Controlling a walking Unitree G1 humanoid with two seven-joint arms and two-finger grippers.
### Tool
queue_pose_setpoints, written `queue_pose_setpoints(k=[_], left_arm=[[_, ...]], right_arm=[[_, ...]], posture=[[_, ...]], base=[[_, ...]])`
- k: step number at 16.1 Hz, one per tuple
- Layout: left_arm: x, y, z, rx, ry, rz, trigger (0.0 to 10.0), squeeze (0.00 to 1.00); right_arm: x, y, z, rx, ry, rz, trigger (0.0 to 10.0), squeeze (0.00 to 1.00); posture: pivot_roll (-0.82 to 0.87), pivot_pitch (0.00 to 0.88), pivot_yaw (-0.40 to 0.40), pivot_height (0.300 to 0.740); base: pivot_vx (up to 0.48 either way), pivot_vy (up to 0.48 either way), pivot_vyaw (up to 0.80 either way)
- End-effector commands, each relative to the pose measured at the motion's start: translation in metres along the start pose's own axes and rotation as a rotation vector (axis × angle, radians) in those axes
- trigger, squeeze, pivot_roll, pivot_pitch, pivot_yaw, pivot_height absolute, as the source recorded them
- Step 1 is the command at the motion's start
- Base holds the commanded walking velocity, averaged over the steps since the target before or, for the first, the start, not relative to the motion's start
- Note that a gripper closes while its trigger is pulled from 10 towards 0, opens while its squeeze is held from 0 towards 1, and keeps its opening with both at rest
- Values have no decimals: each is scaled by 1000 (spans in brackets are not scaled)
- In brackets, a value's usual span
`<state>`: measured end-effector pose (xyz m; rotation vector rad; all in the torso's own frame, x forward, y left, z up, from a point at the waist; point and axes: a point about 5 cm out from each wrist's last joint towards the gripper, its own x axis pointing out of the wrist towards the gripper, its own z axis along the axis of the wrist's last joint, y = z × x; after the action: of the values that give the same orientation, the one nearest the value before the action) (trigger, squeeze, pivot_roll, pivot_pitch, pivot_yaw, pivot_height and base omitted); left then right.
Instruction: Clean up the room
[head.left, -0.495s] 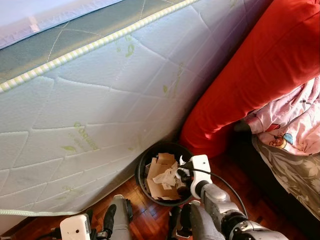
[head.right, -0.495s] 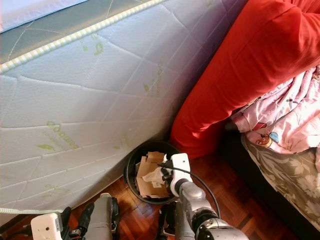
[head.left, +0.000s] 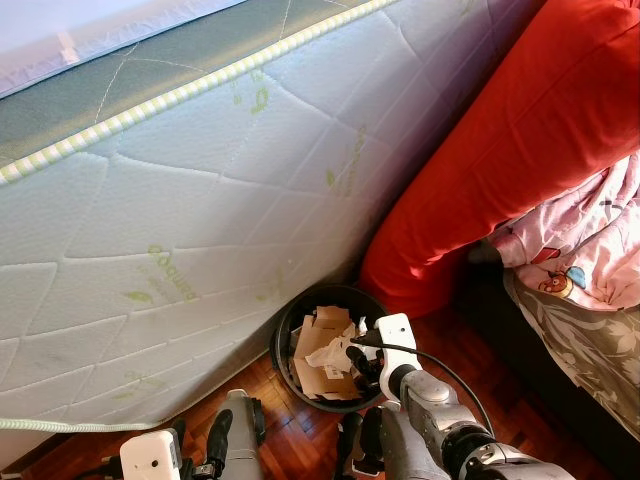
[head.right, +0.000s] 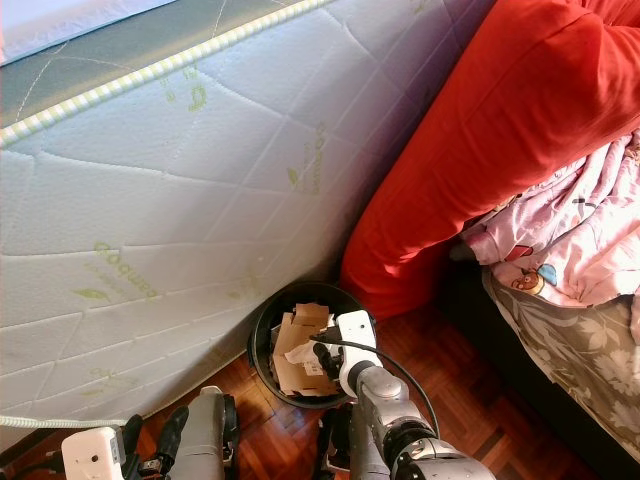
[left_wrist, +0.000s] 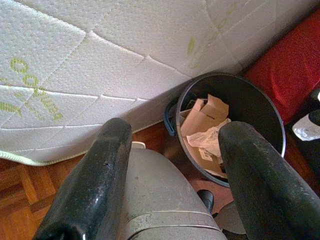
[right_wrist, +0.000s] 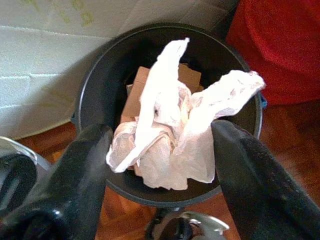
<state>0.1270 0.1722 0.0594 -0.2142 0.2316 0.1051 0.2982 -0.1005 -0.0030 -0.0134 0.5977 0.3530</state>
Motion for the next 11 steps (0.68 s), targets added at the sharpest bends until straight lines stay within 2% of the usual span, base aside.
queue_pose_setpoints(k=[1, 2, 3, 4, 7, 8, 11], left_arm=[[-6, 2, -6, -3, 36, 13, 10000, 0], [-6, 2, -6, -3, 35, 13, 10000, 0], [-6, 1, -6, -3, 35, 13, 10000, 0], [-6, 1, -6, -3, 35, 13, 10000, 0], [-6, 1, -5, -4, 34, 14, 10000, 0], [-6, 1, -5, -4, 34, 15, 10000, 0], [-7, 1, -5, -4, 34, 15, 10000, 0]], right_arm=[[-3, -1, -15, -43, 50, -17, 10000, 1000], [-4, -2, -17, -79, 64, -34, 10000, 1000], [-4, -2, -17, -75, 67, -32, 10000, 1000], [-4, 0, -19, -66, 75, -18, 10000, 1000], [-4, 7, -25, -115, 105, 43, 10000, 1000], [-4, 8, -27, -173, 125, 54, 10000, 1000], [-5, 6, -28, -203, 128, 32, 10000, 1000]], posture=[[314, 360, -90, 655], [314, 360, -91, 655], [315, 360, -91, 655], [315, 360, -91, 655], [315, 361, -91, 655], [315, 361, -91, 655], [316, 364, -90, 655]], base=[[0, 0, 0], [0, 0, 0], [0, 0, 0], [0, 0, 0], [0, 0, 0], [0, 0, 0], [0, 0, 0]])
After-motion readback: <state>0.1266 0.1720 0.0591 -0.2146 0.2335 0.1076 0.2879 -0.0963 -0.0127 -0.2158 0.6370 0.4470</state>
